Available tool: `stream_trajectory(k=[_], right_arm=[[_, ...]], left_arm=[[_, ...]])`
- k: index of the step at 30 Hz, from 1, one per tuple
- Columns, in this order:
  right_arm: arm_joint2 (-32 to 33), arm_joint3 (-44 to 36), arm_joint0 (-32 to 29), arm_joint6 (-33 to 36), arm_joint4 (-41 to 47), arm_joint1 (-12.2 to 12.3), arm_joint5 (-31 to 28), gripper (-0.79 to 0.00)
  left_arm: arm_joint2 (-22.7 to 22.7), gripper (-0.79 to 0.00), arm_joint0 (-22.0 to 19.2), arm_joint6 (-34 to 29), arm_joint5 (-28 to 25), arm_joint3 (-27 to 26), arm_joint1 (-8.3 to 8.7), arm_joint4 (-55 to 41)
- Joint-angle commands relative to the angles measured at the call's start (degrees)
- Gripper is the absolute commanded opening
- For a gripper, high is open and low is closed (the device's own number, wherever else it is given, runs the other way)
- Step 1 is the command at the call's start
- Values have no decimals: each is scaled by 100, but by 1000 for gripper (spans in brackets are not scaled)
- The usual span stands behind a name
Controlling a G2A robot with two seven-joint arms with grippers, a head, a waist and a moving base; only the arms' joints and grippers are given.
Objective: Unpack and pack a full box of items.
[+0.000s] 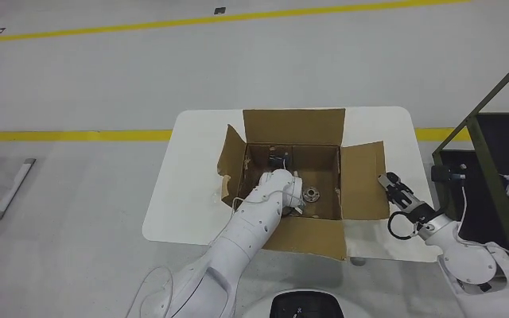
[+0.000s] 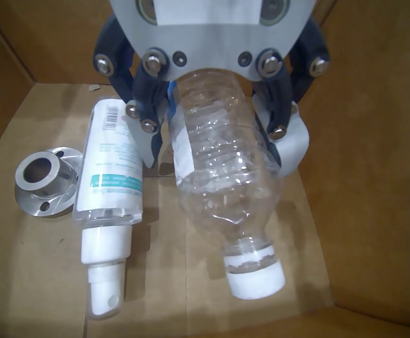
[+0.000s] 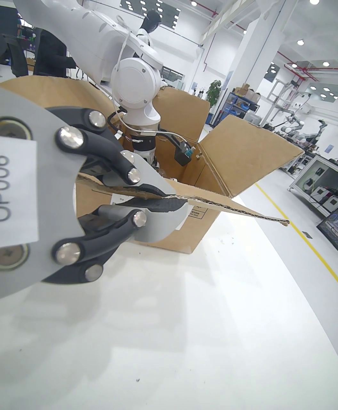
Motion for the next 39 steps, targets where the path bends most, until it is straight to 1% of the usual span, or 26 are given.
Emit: stream_trajectory(k=[1, 6, 10, 13, 16, 18, 19, 20, 21, 22, 23, 24, 25, 26, 28, 33, 34, 35, 36, 37, 38, 39], right_arm=[[8, 5, 7, 5, -1, 2, 2, -785], [136, 7, 32, 7, 37, 17, 1, -785], [315, 30, 75, -12, 39, 37, -2, -785], [442, 51, 102, -14, 26, 53, -12, -785], [562, 88, 122, -9, 40, 68, -16, -785], [618, 121, 128, -24, 49, 74, -7, -785], [632, 135, 130, -16, 58, 76, -3, -613], [653, 145, 136, -25, 64, 78, -3, -526], [670, 151, 137, -31, 67, 80, -8, -502], [695, 156, 138, -44, 74, 82, -5, -443], [721, 154, 139, -57, 78, 85, -6, -363], [772, 150, 140, -96, 57, 89, -1, -123], [819, 140, 134, -140, 31, 93, 9, -18], [876, 111, 124, -200, 38, 95, 23, 0], [1005, 5, 85, -314, -50, 103, 58, 0], [1276, -561, -135, -640, -317, 112, 24, 0], [1306, -715, -192, -674, -388, 113, -26, -89], [1334, -887, -257, -726, -494, 114, -82, -465], [1347, -1046, -329, -765, -582, 113, -128, -536], [1337, -1205, -391, -795, -612, 110, -176, -742], [1323, -1340, -451, -793, -665, 108, -209, -785], [1284, -1500, -501, -762, -765, 108, -265, -785]], left_arm=[[-29, -785, -12, 49, -15, 21, -19, -24], [-104, -785, -35, 97, -70, -67, -34, -2], [-203, -785, -18, 36, -88, -375, 8, 76], [-305, -785, 42, -123, -72, -784, 78, 199], [-446, -785, 154, -299, -17, -1362, 188, 431], [-595, -785, 276, -460, 61, -1840, 276, 574], [-673, -785, 345, -544, 69, -2124, 324, 660], [-757, -785, 435, -634, 63, -2397, 375, 749], [-855, -785, 534, -725, 68, -2689, 427, 835], [-962, -785, 641, -817, 58, -2989, 479, 909], [-1079, -785, 763, -906, 40, -3279, 531, 970], [-1185, -785, 872, -994, -8, -3579, 582, 1066], [-1281, -785, 985, -1083, -55, -3864, 630, 1176], [-1372, -785, 1093, -1158, -97, -4144, 678, 1324], [-1552, -785, 1290, -1375, -101, -4620, 762, 1660], [-1962, -785, 1674, -1708, -426, -5720, 896, 1998], [-2027, -785, 1733, -1760, -494, -5913, 913, 2034], [-2093, -785, 1779, -1804, -559, -6103, 929, 2065], [-2151, -785, 1823, -1856, -627, -6280, 944, 2116], [-2202, -785, 1857, -1885, -690, -6458, 958, 2182], [-2258, -785, 1900, -1929, -733, -6618, 969, 2206], [-2311, -785, 1922, -1968, -796, -6781, 982, 2279]])
